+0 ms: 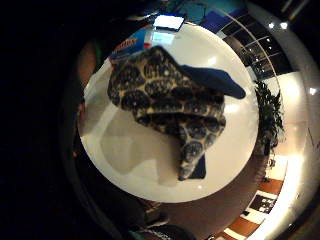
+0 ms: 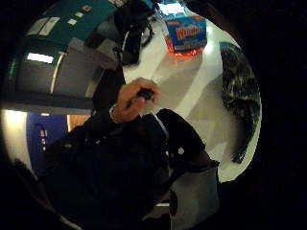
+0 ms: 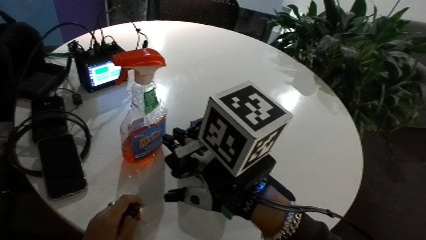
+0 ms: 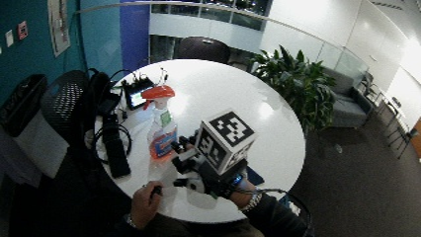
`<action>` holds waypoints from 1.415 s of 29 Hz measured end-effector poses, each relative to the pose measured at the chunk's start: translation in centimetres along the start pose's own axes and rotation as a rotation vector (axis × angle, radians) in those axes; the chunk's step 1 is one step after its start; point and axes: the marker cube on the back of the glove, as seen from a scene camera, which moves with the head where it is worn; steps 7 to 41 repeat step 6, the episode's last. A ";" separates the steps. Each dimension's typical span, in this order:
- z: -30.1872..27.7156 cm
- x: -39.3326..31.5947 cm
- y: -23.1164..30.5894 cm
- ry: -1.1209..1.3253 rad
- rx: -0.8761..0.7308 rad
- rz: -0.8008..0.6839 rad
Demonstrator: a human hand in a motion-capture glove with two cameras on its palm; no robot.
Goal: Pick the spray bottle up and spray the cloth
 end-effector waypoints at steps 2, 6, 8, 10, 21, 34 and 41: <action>0.1 0.1 0.2 -0.015 -0.015 -0.004; 0.0 0.0 0.0 -0.036 -0.018 -0.014; 0.0 0.0 0.0 -0.036 -0.018 -0.014; 0.0 0.0 0.0 -0.036 -0.018 -0.014; 0.0 0.0 0.0 -0.036 -0.018 -0.014; 0.0 0.0 0.0 -0.036 -0.018 -0.014; 0.0 0.0 0.0 -0.036 -0.018 -0.014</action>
